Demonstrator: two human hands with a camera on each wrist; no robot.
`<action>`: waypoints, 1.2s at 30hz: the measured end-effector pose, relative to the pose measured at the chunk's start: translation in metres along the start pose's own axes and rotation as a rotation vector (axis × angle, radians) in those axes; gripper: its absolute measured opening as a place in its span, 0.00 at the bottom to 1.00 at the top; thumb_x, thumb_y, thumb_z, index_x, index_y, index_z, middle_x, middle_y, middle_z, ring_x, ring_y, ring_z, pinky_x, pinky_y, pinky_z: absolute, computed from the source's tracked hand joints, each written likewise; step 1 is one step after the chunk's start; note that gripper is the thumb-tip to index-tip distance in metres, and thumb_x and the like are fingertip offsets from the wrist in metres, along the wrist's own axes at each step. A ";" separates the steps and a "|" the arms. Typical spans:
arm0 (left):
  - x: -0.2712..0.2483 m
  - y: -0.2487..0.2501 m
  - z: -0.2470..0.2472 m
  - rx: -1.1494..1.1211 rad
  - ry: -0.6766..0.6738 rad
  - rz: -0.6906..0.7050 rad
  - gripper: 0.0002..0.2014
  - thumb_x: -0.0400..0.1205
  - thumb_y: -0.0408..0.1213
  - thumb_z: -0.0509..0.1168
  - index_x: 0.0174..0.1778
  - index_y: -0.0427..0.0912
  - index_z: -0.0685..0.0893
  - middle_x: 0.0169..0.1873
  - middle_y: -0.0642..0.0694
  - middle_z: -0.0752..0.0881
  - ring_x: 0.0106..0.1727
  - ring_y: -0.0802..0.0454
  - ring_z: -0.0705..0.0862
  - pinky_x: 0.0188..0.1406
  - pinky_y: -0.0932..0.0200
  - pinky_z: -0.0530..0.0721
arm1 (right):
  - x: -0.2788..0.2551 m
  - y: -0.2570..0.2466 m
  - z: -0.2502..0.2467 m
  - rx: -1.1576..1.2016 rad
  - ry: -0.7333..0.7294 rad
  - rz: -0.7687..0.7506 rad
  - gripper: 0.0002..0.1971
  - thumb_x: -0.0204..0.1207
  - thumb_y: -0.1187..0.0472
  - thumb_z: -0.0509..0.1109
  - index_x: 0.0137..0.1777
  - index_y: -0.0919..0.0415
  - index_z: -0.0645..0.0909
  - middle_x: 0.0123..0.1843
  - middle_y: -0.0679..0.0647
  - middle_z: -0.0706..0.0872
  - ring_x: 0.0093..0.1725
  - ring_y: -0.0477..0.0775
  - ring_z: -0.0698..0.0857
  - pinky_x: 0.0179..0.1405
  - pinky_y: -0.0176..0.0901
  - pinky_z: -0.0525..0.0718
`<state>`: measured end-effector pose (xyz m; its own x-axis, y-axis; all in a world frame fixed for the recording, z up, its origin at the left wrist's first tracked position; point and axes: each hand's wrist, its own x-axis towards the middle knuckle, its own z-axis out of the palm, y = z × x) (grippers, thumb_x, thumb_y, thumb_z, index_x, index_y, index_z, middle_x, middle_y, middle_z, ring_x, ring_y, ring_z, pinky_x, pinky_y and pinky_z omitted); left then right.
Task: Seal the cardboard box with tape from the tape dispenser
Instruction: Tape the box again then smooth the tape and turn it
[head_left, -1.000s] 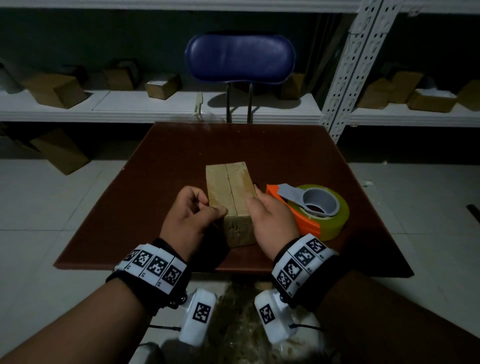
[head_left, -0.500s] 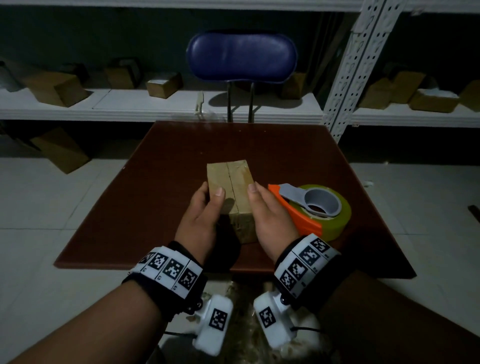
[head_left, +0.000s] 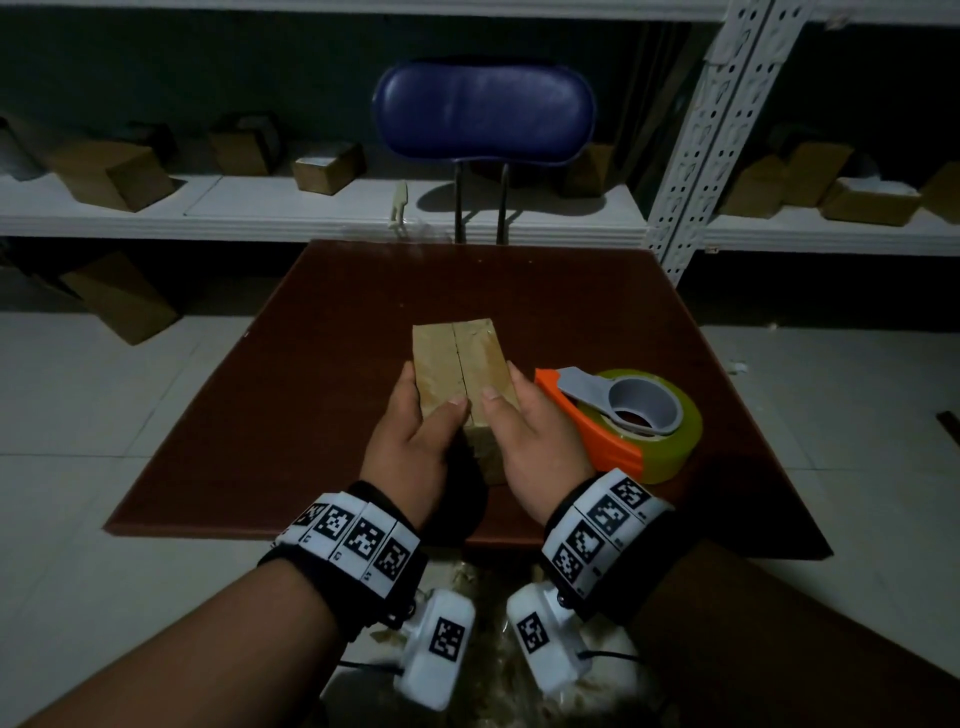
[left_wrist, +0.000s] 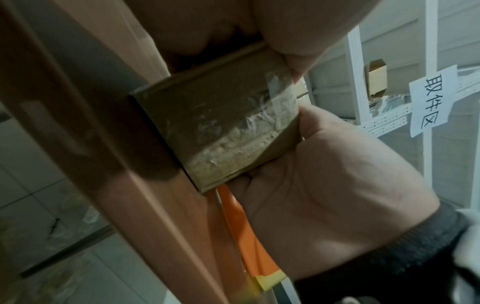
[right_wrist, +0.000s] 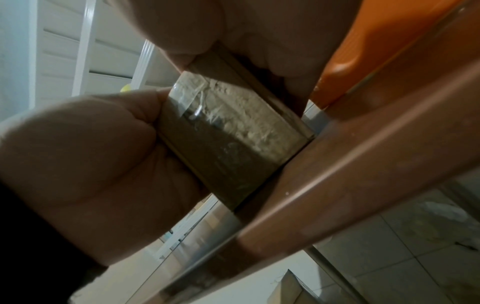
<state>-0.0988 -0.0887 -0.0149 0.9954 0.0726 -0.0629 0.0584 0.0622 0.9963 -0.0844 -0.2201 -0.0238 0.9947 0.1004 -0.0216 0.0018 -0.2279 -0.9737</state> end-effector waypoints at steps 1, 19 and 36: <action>-0.001 0.001 0.000 -0.012 0.003 -0.005 0.21 0.75 0.46 0.68 0.66 0.65 0.81 0.61 0.49 0.89 0.63 0.47 0.87 0.71 0.35 0.77 | 0.000 0.000 0.000 -0.007 0.003 0.004 0.28 0.83 0.40 0.58 0.83 0.43 0.72 0.72 0.41 0.86 0.70 0.43 0.84 0.75 0.56 0.80; -0.001 -0.005 -0.003 -0.133 0.047 -0.091 0.28 0.87 0.34 0.61 0.84 0.47 0.65 0.70 0.44 0.84 0.70 0.48 0.83 0.75 0.46 0.76 | -0.002 -0.002 -0.005 0.009 0.046 0.076 0.27 0.90 0.48 0.58 0.88 0.51 0.64 0.86 0.49 0.71 0.85 0.48 0.68 0.87 0.54 0.64; -0.005 0.003 0.002 -0.121 0.112 -0.100 0.27 0.85 0.29 0.62 0.82 0.42 0.69 0.51 0.65 0.84 0.34 0.85 0.81 0.32 0.86 0.74 | 0.000 0.000 -0.005 0.014 0.057 0.079 0.28 0.90 0.48 0.59 0.88 0.52 0.64 0.87 0.50 0.69 0.85 0.49 0.67 0.87 0.55 0.64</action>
<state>-0.1034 -0.0911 -0.0113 0.9700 0.1701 -0.1737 0.1399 0.1939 0.9710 -0.0842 -0.2248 -0.0223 0.9959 0.0269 -0.0858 -0.0779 -0.2190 -0.9726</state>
